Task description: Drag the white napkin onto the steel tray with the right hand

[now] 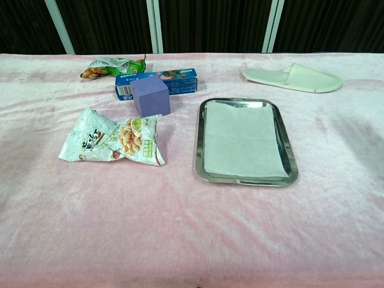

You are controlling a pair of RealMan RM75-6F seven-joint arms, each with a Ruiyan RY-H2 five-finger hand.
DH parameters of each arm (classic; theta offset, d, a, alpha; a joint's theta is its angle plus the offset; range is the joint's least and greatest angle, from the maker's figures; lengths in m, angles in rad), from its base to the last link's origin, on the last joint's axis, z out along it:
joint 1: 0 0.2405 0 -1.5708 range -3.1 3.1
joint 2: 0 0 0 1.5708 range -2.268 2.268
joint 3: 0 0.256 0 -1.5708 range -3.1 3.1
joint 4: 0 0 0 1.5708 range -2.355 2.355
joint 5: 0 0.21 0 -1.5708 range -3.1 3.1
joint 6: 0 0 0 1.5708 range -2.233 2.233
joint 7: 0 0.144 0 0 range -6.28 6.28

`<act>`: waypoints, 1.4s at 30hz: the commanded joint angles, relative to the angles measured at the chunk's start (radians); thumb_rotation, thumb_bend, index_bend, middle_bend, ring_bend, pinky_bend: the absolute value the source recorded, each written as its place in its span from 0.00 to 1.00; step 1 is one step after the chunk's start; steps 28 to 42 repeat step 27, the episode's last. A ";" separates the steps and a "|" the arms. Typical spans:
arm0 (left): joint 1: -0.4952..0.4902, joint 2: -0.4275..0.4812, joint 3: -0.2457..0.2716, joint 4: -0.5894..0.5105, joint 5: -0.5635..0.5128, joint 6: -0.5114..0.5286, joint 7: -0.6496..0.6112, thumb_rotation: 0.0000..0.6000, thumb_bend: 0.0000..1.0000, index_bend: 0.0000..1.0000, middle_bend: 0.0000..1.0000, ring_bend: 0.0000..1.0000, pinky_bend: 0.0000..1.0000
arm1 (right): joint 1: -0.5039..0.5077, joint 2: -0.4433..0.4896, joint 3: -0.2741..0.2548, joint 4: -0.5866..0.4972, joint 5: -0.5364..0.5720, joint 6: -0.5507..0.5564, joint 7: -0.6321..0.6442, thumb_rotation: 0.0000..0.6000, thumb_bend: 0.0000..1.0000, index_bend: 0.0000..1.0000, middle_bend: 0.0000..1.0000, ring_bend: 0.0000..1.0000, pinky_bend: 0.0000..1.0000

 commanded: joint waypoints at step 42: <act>0.011 0.002 0.026 -0.003 0.021 0.002 0.037 1.00 0.38 0.18 0.08 0.00 0.01 | -0.235 -0.089 -0.013 0.048 -0.093 0.252 -0.164 1.00 0.29 0.15 0.05 0.10 0.18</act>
